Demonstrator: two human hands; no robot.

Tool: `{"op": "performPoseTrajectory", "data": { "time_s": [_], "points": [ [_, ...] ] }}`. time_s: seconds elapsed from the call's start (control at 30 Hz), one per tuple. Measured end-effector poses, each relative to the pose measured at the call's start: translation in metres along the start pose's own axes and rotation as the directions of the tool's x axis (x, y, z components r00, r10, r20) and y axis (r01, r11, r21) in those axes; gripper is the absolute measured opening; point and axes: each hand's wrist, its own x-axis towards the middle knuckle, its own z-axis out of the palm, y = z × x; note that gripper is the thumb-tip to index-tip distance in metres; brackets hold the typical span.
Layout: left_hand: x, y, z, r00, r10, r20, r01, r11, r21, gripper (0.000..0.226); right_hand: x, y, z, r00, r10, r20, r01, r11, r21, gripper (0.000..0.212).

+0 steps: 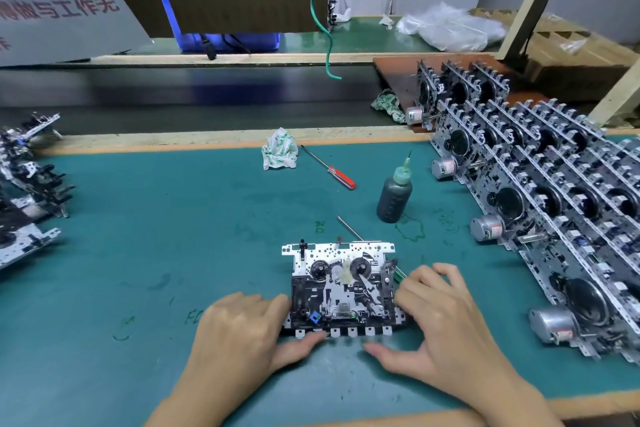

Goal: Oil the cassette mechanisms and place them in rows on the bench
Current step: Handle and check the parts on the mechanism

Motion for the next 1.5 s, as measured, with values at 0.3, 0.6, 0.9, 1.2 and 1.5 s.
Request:
{"op": "performPoseTrajectory", "data": {
  "time_s": [0.3, 0.6, 0.9, 1.2, 1.5],
  "points": [
    [0.002, 0.016, 0.003, 0.967, -0.249, 0.059, 0.253, 0.964, -0.079, 0.067, 0.001, 0.0, 0.001, 1.0, 0.008, -0.003, -0.008, 1.0, 0.024, 0.054],
    [0.005, 0.003, -0.003, 0.971, -0.093, 0.222, 0.144, 0.964, -0.222, 0.073, 0.001, -0.002, 0.0, 0.998, 0.055, -0.011, -0.055, 0.998, -0.031, 0.058],
    [0.008, 0.0, -0.007, 0.953, -0.156, 0.26, 0.214, 0.954, -0.211, 0.076, 0.005, -0.003, -0.004, 0.999, -0.009, 0.042, 0.008, 1.0, 0.02, 0.053],
    [0.021, 0.003, -0.022, 0.831, -0.495, 0.253, 0.544, 0.629, -0.556, 0.071, 0.036, -0.014, -0.024, 0.843, 0.407, 0.353, -0.538, 0.601, 0.592, 0.057],
    [0.014, -0.001, -0.02, 0.783, -0.524, 0.334, 0.606, 0.523, -0.6, 0.052, 0.044, -0.022, -0.025, 0.722, 0.347, 0.599, -0.692, 0.347, 0.633, 0.063]
  ]
}}
